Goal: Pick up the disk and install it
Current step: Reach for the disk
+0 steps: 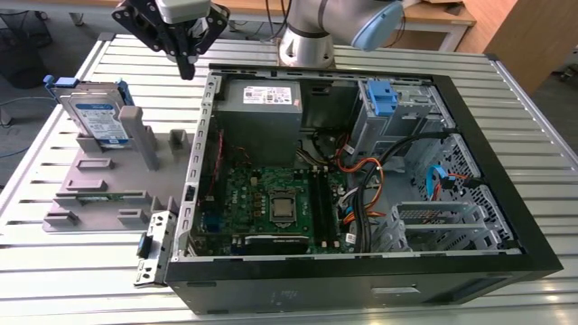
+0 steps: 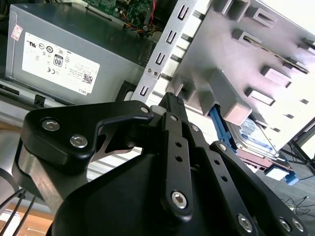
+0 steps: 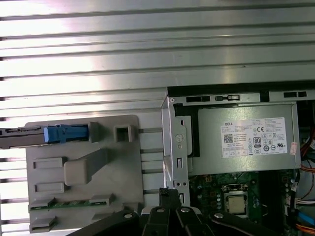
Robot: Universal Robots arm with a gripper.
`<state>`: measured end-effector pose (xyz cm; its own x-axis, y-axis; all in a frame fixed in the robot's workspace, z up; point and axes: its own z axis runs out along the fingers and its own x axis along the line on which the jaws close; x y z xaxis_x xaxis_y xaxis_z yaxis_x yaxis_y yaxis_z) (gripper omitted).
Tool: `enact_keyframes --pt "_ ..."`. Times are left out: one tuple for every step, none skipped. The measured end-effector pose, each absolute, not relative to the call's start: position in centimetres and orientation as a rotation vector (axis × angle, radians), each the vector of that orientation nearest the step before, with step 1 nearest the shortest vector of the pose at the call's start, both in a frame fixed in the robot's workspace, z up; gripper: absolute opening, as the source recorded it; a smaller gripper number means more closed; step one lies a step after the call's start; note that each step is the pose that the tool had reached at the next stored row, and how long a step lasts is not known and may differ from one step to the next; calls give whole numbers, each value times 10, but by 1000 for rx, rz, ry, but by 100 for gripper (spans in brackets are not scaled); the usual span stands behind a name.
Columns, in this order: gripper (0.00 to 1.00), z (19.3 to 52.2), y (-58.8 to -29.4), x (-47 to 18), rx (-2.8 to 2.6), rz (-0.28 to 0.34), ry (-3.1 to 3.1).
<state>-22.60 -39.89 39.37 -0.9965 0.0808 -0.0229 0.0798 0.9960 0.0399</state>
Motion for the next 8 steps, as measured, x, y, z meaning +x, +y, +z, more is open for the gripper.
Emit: enact_keyframes --pt "11 394 -399 -226 125 61 3114" --pt "11 394 -399 -226 125 61 3114" --pt "11 394 -399 -226 125 61 3114" --pt "11 394 -399 -227 125 61 3114" --pt "11 394 -399 -227 125 61 3114" --pt "11 394 -399 -227 125 61 3114" --pt "11 394 -399 -227 125 61 3114" --pt "11 393 -399 -228 125 61 3114"
